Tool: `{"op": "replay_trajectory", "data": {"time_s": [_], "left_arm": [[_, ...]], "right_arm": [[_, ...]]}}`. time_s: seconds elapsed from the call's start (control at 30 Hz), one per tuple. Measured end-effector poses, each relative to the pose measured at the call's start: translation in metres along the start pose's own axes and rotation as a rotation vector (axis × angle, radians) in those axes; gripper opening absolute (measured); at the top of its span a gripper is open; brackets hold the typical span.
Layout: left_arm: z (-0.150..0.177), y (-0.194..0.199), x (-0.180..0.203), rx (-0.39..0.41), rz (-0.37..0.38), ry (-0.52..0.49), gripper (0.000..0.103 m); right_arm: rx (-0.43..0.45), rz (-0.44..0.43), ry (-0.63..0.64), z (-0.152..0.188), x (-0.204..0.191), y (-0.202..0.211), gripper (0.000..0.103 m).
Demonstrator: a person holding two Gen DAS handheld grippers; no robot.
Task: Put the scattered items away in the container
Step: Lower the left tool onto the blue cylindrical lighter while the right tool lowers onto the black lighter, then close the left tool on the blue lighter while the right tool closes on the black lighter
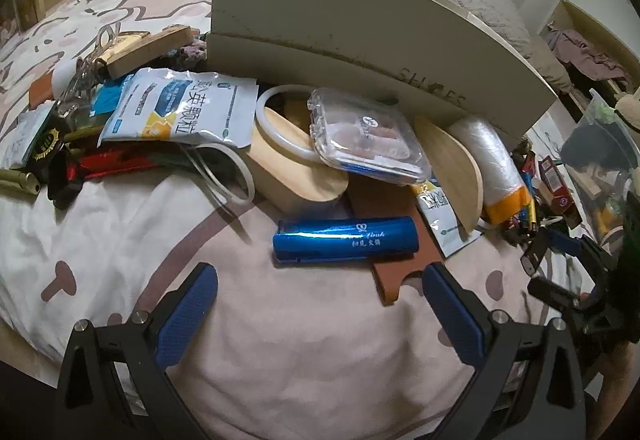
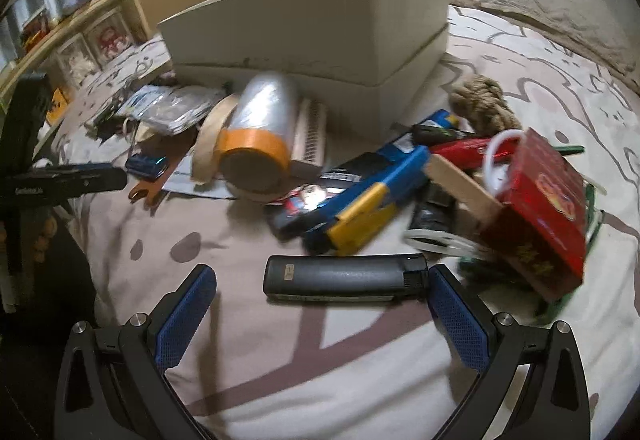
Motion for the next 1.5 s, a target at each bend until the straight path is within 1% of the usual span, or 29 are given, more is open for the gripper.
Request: {"op": "replay_trajectory", "data": {"time_s": [0.1, 0.33, 0.53, 0.73, 0.9, 0.97, 1.0, 1.07, 1.13, 1.23, 1.4, 1.5], "left_arm": [[-0.001, -0.002, 0.002, 0.009, -0.013, -0.001, 0.103], [-0.005, -0.008, 0.006, 0.028, -0.036, 0.014, 0.103], [-0.007, -0.015, 0.014, 0.039, -0.055, 0.019, 0.103], [-0.007, -0.019, 0.019, 0.049, -0.061, 0.017, 0.101], [-0.008, -0.021, 0.016, 0.067, -0.058, 0.026, 0.101], [-0.009, -0.020, 0.015, 0.077, -0.064, 0.027, 0.098], [-0.009, -0.020, 0.015, 0.081, -0.068, 0.022, 0.092], [-0.009, -0.020, 0.015, 0.086, -0.073, 0.013, 0.089], [-0.009, -0.019, 0.013, 0.093, -0.075, 0.008, 0.083], [-0.010, -0.019, 0.013, 0.094, -0.073, -0.005, 0.083], [-0.009, -0.017, 0.010, 0.098, -0.070, -0.032, 0.083], [-0.009, -0.016, 0.008, 0.096, -0.070, -0.042, 0.083]], "right_arm": [[0.001, -0.038, -0.008, 0.001, -0.007, 0.001, 0.103], [0.002, -0.041, 0.008, 0.003, -0.021, 0.001, 0.103], [0.002, -0.006, 0.011, 0.005, -0.027, 0.000, 0.103], [0.015, 0.017, -0.020, 0.004, -0.024, -0.003, 0.103], [0.031, 0.072, -0.045, 0.004, -0.020, -0.006, 0.103], [0.033, 0.090, -0.045, 0.004, -0.020, -0.007, 0.103], [0.034, 0.097, -0.044, 0.005, -0.020, -0.007, 0.103], [0.037, 0.106, -0.049, 0.005, -0.019, -0.008, 0.103], [0.039, 0.112, -0.054, 0.005, -0.019, -0.009, 0.103], [0.039, 0.124, -0.059, 0.006, -0.018, -0.011, 0.103], [0.040, 0.110, -0.100, 0.006, -0.014, -0.012, 0.103], [0.047, 0.118, -0.099, 0.008, -0.015, -0.013, 0.103]]}}
Point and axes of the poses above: each gripper's, at about its wrist camera, not at the fingertips, and y roughly against the way its jaws point, x to its right, z to its underside, the point moved 1 cm from there along -y, roughly the way its jaws point, and after that the axes turned 2 degrees about -x, right-handed, at the moved point
